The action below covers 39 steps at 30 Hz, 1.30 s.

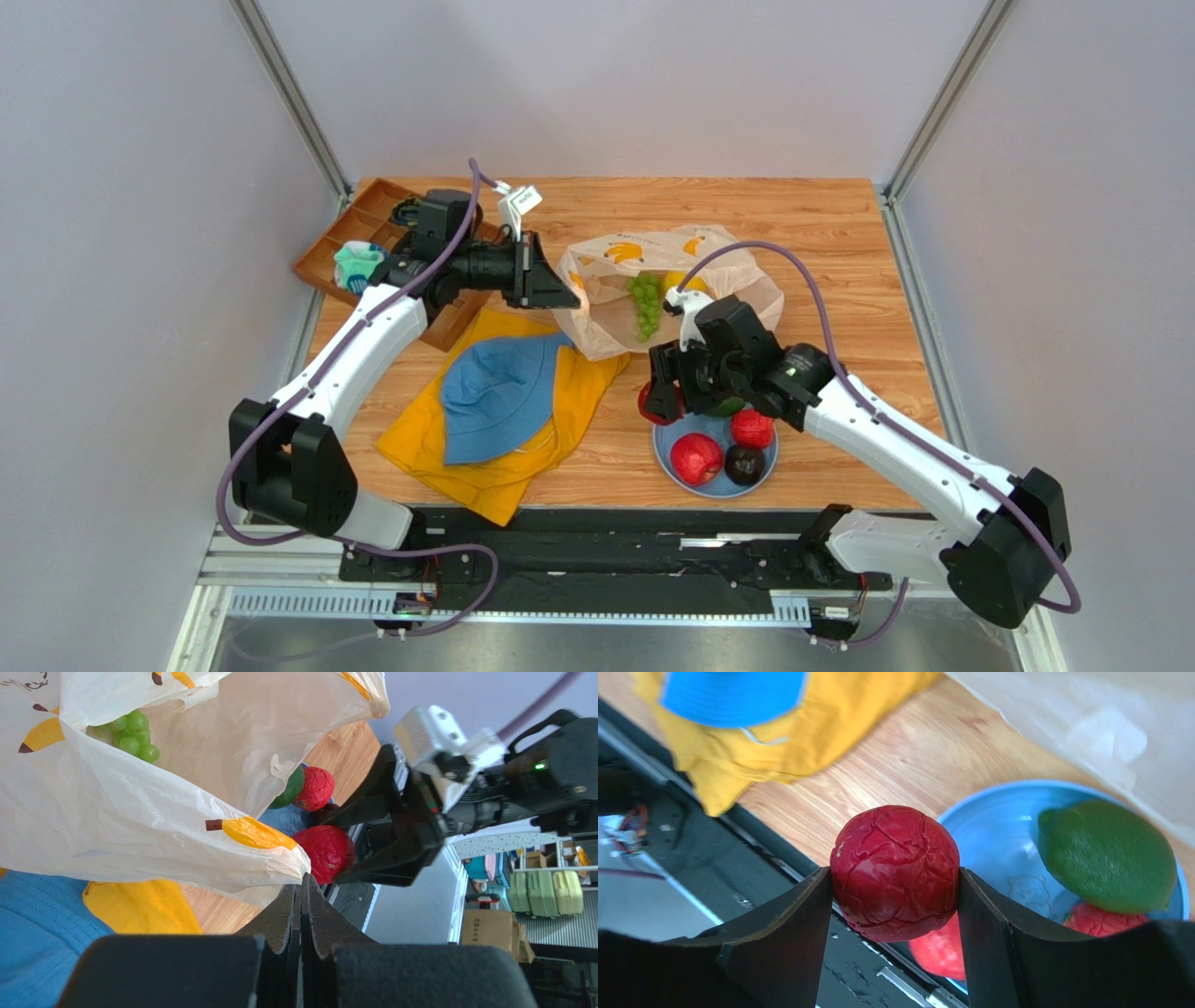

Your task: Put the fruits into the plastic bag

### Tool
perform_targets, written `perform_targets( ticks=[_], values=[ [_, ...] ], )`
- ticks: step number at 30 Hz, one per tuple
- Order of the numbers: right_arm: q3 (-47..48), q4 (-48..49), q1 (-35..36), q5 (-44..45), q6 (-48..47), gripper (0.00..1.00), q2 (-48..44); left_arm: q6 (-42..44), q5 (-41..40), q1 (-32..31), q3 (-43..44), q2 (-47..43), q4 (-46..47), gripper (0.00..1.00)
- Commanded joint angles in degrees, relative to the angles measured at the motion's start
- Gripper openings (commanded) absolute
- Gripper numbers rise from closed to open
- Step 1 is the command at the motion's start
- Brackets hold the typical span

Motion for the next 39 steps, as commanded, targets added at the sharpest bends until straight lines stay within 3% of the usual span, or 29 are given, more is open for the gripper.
perform_targets(
  ticks=[1, 10, 22, 29, 39],
  values=[
    [7.25, 2.89, -0.62, -5.56, -2.83, 0.23, -2.08, 1.58, 0.43, 0.31, 2.94, -0.14, -0.04, 0.00],
    [13.49, 10.88, -5.10, -9.53, -0.02, 0.23, 1.26, 1.84, 0.34, 0.31, 2.94, -0.67, -0.22, 0.00],
    [21.76, 11.33, -10.29, 4.79, -1.69, 0.22, 16.11, 2.29, -0.36, 0.31, 3.38, -0.41, -1.10, 0.00],
    [25.63, 10.89, -11.34, 17.61, -3.36, 0.22, 24.19, 2.29, -0.45, 0.31, 3.20, -0.32, -1.10, 0.00],
    [27.03, 12.03, -10.47, 21.24, -1.08, 0.26, 33.34, 2.29, -0.54, 0.31, 3.20, -0.14, -1.10, 0.00]
  ],
)
